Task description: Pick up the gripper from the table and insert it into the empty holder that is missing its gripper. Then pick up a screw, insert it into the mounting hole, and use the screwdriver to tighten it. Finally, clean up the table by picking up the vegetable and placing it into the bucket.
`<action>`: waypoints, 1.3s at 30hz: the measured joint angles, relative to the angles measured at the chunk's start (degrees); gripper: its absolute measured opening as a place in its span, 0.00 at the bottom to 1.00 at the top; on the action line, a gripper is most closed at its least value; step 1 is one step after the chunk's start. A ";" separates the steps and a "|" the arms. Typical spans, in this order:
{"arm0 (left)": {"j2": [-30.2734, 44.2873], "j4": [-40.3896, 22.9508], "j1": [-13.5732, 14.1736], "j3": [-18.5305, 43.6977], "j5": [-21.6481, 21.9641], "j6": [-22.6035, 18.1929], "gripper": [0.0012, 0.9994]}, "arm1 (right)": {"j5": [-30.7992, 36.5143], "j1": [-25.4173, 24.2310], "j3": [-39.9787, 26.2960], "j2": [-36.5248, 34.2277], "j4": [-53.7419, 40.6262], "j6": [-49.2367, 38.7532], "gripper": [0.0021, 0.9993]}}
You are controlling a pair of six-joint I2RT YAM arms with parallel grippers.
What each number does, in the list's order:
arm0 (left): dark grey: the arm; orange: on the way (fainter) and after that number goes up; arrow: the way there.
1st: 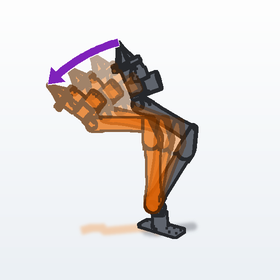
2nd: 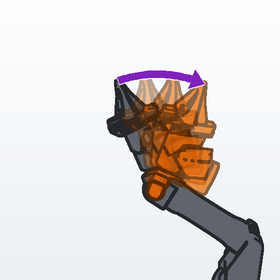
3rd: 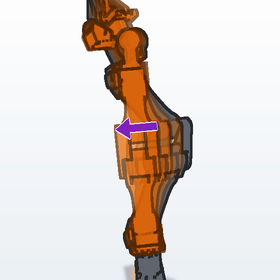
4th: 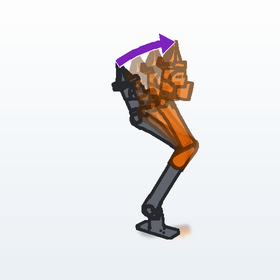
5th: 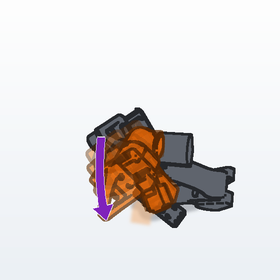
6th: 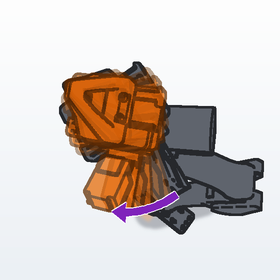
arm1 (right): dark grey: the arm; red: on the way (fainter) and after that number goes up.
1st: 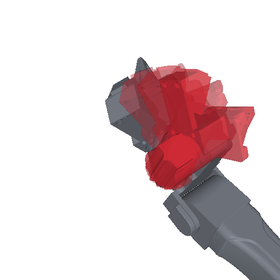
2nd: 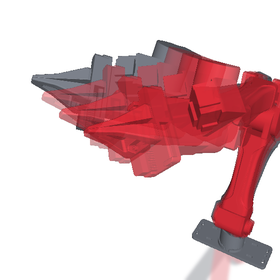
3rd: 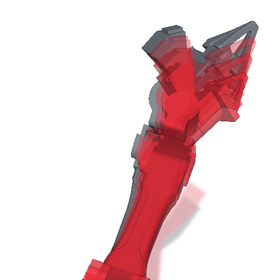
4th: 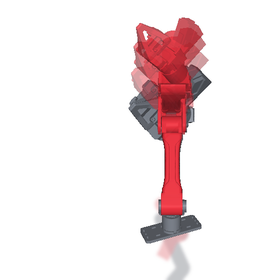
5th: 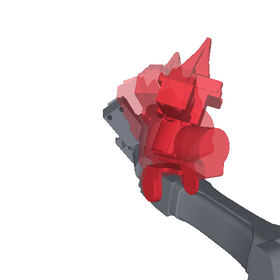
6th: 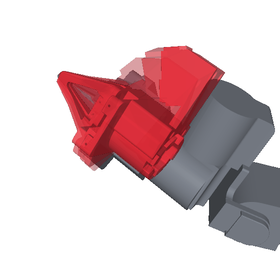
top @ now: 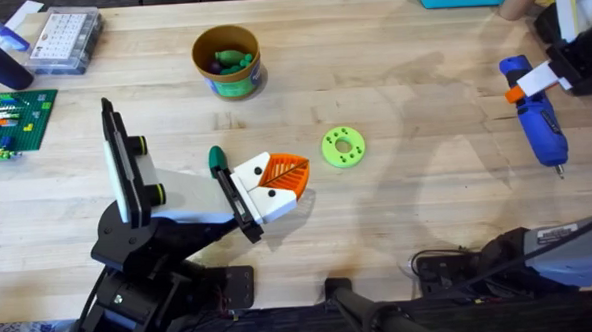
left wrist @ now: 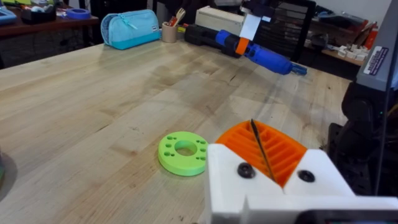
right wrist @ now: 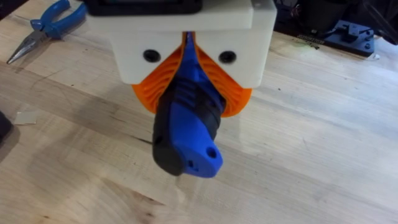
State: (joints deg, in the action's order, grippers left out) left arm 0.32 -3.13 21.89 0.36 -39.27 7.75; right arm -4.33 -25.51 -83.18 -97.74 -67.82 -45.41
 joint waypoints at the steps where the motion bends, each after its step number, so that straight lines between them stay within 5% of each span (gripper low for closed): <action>1: 0.00 -0.07 -0.02 0.00 0.00 0.00 0.01 | 0.02 0.01 0.00 -0.02 0.02 0.00 0.04; 13: 0.00 -0.08 -0.02 0.00 0.00 0.00 0.01 | -0.89 1.19 0.10 -0.06 2.83 0.02 0.06; 29: 0.00 -0.09 -0.02 0.00 0.00 0.00 0.01 | -25.74 2.71 -1.72 0.21 4.91 -1.77 0.07; 39: 0.00 -0.09 -0.02 0.00 0.01 0.02 0.01 | -27.88 7.70 -7.64 16.74 6.92 -2.48 0.07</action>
State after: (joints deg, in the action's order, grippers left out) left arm 0.32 -3.22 21.87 0.36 -39.26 7.77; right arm -32.21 -17.81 -90.82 -81.01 -60.90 -47.89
